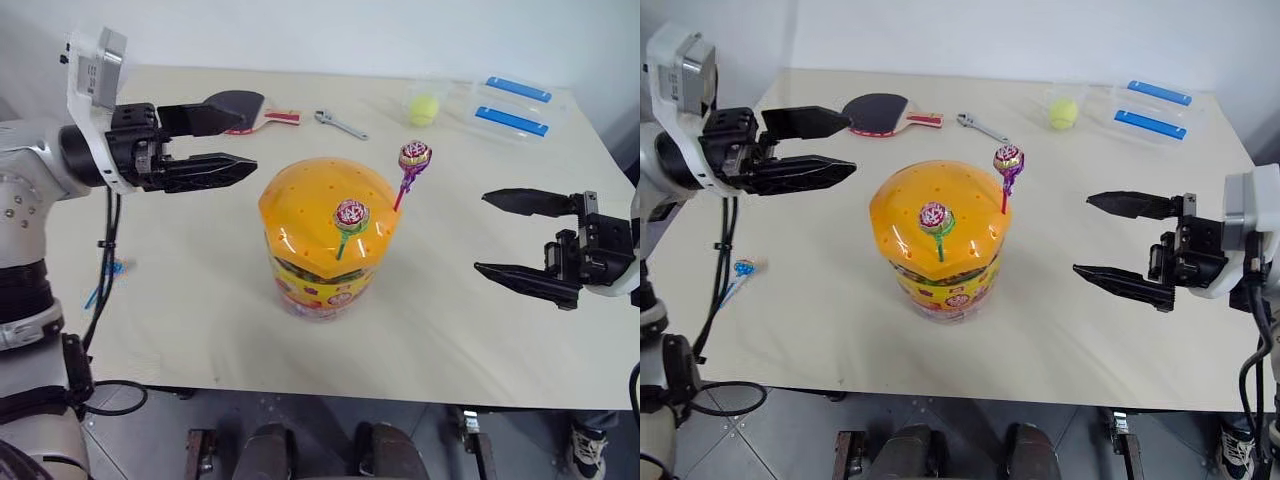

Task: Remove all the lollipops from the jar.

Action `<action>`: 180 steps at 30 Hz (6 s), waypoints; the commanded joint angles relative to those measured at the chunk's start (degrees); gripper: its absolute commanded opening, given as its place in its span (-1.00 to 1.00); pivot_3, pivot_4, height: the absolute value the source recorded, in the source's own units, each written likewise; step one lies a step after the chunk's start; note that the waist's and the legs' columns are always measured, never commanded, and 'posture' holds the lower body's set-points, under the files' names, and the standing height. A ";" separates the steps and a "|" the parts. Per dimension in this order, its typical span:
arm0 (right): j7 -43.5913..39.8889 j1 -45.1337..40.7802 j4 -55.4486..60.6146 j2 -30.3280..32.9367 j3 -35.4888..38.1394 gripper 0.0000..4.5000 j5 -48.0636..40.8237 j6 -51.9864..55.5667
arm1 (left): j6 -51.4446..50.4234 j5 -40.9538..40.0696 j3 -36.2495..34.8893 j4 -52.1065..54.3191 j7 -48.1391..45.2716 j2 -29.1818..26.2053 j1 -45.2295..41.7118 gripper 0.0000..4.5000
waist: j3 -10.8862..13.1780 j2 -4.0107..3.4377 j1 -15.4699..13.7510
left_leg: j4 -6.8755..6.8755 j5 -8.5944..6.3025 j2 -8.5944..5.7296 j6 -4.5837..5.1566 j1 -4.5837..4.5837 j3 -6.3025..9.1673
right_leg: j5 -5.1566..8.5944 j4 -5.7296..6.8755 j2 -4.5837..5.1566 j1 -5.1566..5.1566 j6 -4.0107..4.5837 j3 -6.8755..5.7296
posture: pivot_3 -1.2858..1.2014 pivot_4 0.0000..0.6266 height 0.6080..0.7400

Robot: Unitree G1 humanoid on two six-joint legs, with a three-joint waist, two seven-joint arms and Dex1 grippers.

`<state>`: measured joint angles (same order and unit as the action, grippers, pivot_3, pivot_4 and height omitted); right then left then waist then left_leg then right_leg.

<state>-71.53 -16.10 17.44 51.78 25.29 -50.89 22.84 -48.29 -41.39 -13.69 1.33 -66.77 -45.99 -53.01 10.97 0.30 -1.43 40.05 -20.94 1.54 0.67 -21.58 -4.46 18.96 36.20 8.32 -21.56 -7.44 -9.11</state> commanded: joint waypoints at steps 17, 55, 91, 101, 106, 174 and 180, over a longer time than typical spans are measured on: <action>14.89 -17.73 5.17 -5.78 -14.74 1.00 -4.40 10.17 | 20.43 -2.87 -8.83 -6.72 -21.69 -8.62 17.00 0.98 | 0.00 0.00 0.45 | -0.01 -0.02 0.03 0.03 0.02 0.15 | 0.00 -0.02 0.00 -0.01 0.00 0.00 | 0.03 -0.52 1.00; 20.75 -38.66 -11.13 -2.96 -12.04 -0.99 6.96 19.04 | 21.11 -6.01 -22.13 -6.74 -20.02 -12.04 34.08 1.00 | 0.01 -0.02 1.48 | -0.11 -0.07 0.04 0.00 0.01 -0.02 | 0.00 -0.01 0.01 -0.07 0.00 -0.01 | 0.03 -0.52 1.00; 29.53 -7.64 -14.75 3.70 -17.45 0.09 26.28 32.33 | 24.82 -9.46 -17.21 -4.87 -18.34 -6.44 27.60 1.00 | 0.03 -0.06 1.50 | -0.12 -0.10 0.06 0.02 0.01 -0.20 | 0.00 -0.05 0.03 -0.12 0.00 0.08 | 0.03 -0.52 1.00; 16.94 -10.34 4.83 4.58 0.34 0.99 6.19 30.43 | 25.06 -8.40 -15.68 -7.62 -18.88 -6.59 25.01 1.00 | 0.04 -0.07 1.45 | -0.12 -0.10 0.08 0.03 0.03 -0.16 | 0.00 -0.07 0.01 -0.11 0.00 0.09 | 0.03 -0.52 1.00; 14.13 -15.67 9.74 0.93 -0.72 0.99 -3.01 27.47 | 25.68 -7.67 -13.59 -9.53 -19.23 -6.04 22.42 1.00 | 0.00 -0.01 1.41 | -0.10 -0.11 0.08 0.02 0.03 0.00 | 0.00 -0.08 -0.01 -0.07 0.00 0.05 | 0.03 -0.52 1.00; 21.02 -34.78 -73.85 6.68 -30.59 -1.00 46.55 5.16 | 26.96 -0.56 -16.48 -6.08 -6.65 -6.84 34.37 1.00 | 0.17 -0.33 3.20 | -0.21 -0.18 0.12 0.06 0.04 -0.33 | -0.01 -0.14 0.03 -0.17 -0.03 0.12 | 0.03 -0.52 1.00; 18.29 -32.96 -70.73 8.39 -27.29 -0.17 45.95 6.42 | 27.30 -0.37 -17.70 -3.86 -2.66 -5.82 36.54 1.00 | 0.18 -0.33 2.93 | -0.21 -0.18 0.14 0.07 0.03 -0.31 | -0.01 -0.14 0.07 -0.16 -0.03 0.14 | 0.03 -0.52 1.00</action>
<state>-52.39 -49.33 -55.22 57.60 -3.93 -4.54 28.90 -22.28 -41.66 -29.23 -4.64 -70.06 -51.71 -16.97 11.15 -0.03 1.50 39.87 -21.12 1.69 0.74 -21.56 -4.74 18.95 36.08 8.39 -21.71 -7.47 -8.99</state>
